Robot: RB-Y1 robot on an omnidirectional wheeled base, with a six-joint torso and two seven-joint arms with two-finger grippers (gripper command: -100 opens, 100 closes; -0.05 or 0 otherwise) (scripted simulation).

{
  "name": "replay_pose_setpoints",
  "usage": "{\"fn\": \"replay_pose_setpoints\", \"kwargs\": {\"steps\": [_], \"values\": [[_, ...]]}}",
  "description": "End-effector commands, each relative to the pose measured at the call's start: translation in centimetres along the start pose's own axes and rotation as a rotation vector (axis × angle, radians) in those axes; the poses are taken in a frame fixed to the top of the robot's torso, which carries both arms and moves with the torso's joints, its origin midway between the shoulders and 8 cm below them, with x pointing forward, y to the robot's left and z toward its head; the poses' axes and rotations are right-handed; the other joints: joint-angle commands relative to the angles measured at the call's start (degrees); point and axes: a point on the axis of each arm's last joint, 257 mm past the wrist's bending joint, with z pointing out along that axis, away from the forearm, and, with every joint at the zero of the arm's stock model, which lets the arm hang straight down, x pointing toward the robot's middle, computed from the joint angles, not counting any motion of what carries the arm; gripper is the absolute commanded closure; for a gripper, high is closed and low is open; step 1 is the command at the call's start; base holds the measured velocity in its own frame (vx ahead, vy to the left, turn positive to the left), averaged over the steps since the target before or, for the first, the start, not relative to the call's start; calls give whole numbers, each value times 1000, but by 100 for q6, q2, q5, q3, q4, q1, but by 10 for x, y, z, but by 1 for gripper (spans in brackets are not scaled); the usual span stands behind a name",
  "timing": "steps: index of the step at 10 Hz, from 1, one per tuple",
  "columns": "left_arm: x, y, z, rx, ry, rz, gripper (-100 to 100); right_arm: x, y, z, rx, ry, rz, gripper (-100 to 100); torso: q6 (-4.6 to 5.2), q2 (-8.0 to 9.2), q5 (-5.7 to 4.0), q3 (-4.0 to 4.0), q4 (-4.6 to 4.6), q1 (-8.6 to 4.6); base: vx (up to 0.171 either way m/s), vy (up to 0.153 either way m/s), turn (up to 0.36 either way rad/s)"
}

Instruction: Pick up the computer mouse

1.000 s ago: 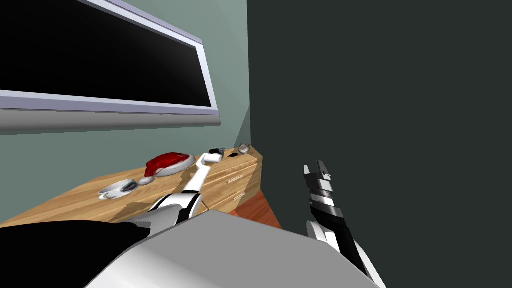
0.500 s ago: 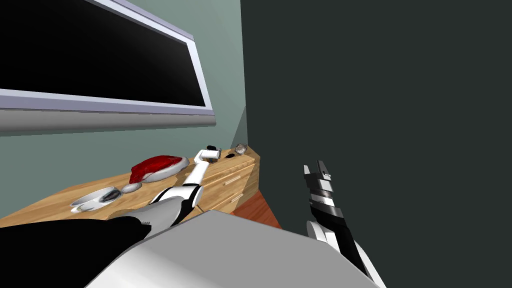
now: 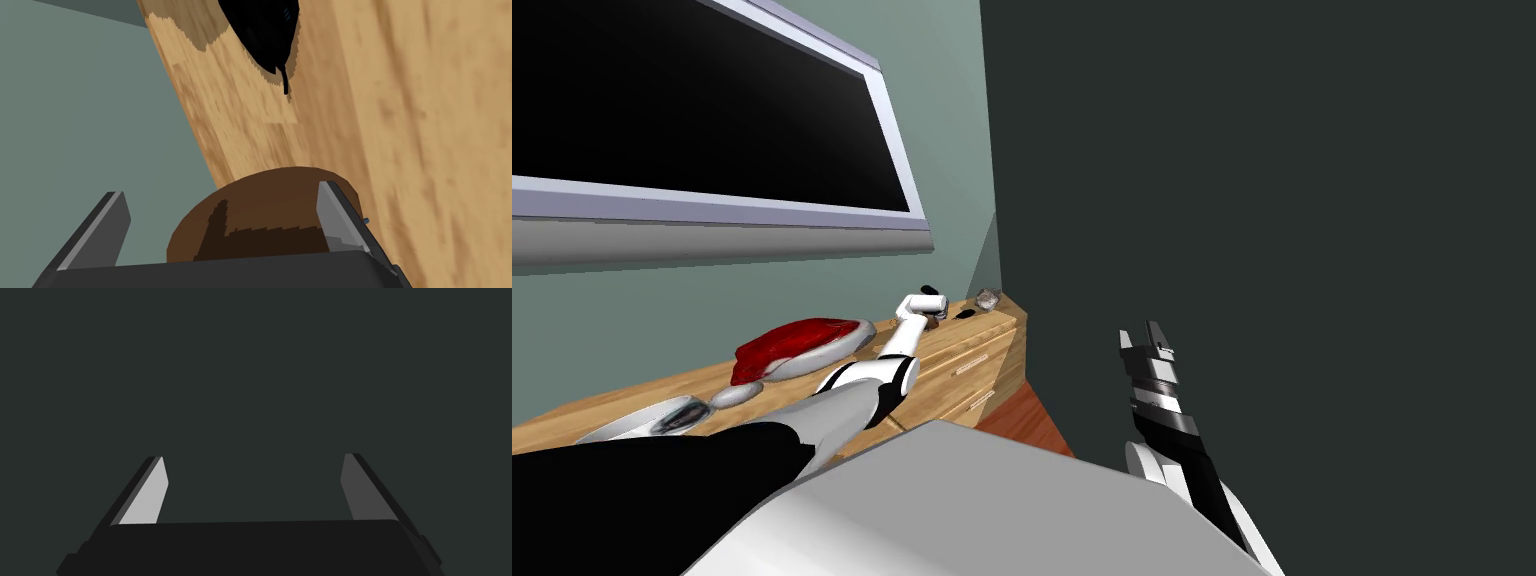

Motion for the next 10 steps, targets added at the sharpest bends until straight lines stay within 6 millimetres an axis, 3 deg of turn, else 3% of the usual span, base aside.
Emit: {"fn": "replay_pose_setpoints", "kwargs": {"steps": [1,3,4,8,9,10], "values": [[-15,-3,-2,-45,-13,-50,-100,0,0,0,0,0,0,0,0,0,0,0,0,0,29,18,-180],[-17,16,5,-94,-16,-53,-100,0,0,0,0,0,0,0,-1,-3,1,-2,-1,3,17,19,-28],[-28,9,0,-123,-22,-96,-100,0,0,0,0,0,0,0,-2,2,1,1,0,0,17,15,-149],[-38,29,4,-213,-27,-143,-100,0,0,0,0,0,0,0,3,-4,-1,-2,0,1,22,21,-84],[-45,21,-3,-233,-26,-183,-100,0,0,0,0,0,0,0,-1,-2,2,-2,-1,3,34,36,-157],[-45,30,0,-252,-26,-184,-100,0,0,0,0,0,0,0,2,-6,0,-3,0,6,38,40,-74]]}}
